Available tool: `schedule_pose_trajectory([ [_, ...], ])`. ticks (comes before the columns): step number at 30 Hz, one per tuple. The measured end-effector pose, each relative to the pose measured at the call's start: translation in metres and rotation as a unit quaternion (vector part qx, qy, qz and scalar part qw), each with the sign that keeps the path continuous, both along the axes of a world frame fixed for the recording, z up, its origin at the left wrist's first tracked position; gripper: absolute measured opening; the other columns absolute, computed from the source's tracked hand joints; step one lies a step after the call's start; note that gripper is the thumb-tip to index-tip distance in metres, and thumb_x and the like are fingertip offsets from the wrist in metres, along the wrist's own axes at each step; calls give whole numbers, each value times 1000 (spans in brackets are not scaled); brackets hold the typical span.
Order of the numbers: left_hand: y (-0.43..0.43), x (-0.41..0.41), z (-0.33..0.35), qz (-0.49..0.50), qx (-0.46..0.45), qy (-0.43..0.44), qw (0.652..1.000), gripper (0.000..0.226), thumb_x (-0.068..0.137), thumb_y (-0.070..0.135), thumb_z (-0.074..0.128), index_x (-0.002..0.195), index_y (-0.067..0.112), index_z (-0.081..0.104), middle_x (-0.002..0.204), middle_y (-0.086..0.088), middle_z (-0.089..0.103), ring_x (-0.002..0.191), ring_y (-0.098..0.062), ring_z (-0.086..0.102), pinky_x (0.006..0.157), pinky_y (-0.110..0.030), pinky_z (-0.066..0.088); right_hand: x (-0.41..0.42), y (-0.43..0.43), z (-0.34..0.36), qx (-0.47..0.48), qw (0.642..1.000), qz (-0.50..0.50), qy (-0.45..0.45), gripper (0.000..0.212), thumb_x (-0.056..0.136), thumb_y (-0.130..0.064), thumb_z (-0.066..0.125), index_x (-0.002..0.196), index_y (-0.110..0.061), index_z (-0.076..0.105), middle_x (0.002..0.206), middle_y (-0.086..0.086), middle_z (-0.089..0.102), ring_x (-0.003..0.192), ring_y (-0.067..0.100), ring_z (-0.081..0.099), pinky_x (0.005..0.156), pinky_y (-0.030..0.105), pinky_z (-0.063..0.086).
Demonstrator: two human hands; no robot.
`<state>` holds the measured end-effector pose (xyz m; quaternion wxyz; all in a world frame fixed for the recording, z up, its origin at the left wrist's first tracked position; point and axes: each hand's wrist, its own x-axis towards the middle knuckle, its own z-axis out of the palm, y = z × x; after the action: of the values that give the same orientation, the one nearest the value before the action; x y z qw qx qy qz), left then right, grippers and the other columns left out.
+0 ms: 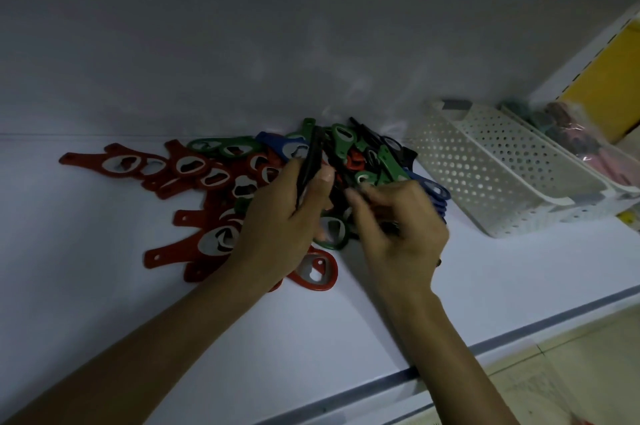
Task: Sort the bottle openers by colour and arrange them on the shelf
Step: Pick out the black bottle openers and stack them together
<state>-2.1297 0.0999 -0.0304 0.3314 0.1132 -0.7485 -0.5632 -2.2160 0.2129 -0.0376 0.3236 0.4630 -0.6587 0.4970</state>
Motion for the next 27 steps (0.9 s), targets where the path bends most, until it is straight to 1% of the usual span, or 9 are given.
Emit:
schedule_pose_trajectory([
  [3,5,2,2,-50,81,10,995,31,84,59,43,100,35,55,77,18,67,74,0,66,60,-11,49,7,-7,-5,83,990,63,97,7,84,-5,69,90,-5,66,81,9,63,72,15,57,59,25,49],
  [8,-5,-2,-1,-4,202,8,979,10,93,26,53,91,33,60,72,14,68,69,3,64,56,-11,49,7,-6,-4,107,985,120,60,15,89,-12,63,94,-2,73,90,11,67,81,19,63,68,33,51],
  [12,-6,-2,2,-21,263,2,965,12,96,17,48,98,22,59,77,10,73,66,-7,70,46,-18,51,-2,4,3,89,996,-24,-23,16,89,-18,59,92,-8,71,87,2,67,81,16,58,70,33,47],
  [15,-6,-2,2,-38,276,10,960,14,96,14,47,108,13,55,78,0,72,55,-15,66,39,-19,44,-14,12,0,234,955,-137,-120,24,85,-30,67,103,-14,71,95,2,62,91,21,55,78,42,46],
  [17,-6,-3,1,-46,297,14,954,17,96,21,47,108,12,56,71,-3,66,47,-14,57,35,-17,37,-18,13,-4,285,938,-147,-134,26,82,-30,72,103,-14,73,96,4,60,94,25,53,81,42,44],
  [20,-6,-3,3,-88,377,17,922,36,98,37,34,109,11,57,66,-5,63,41,-15,52,32,-16,31,-16,9,-3,226,953,-107,-168,11,80,-22,75,90,-16,75,87,0,58,86,18,54,78,32,44],
  [23,-6,-2,3,-109,412,-3,905,36,99,36,32,108,12,56,68,-4,67,47,-16,58,34,-18,35,-12,9,1,76,967,-57,-236,8,83,-22,72,79,-27,67,67,-11,54,62,6,50,61,18,39],
  [25,-6,-2,3,-118,405,-26,906,34,97,38,36,108,13,57,74,-4,72,53,-17,64,38,-20,41,-8,9,4,-22,979,-66,-193,12,88,-20,66,84,-27,57,62,-15,52,57,2,51,55,12,38],
  [27,-5,-2,2,-125,378,-51,916,36,94,40,39,112,16,58,83,-3,74,63,-19,69,44,-22,48,-2,9,5,-44,991,-64,-111,12,90,-15,60,92,-26,54,74,-17,59,65,0,57,59,8,42],
])
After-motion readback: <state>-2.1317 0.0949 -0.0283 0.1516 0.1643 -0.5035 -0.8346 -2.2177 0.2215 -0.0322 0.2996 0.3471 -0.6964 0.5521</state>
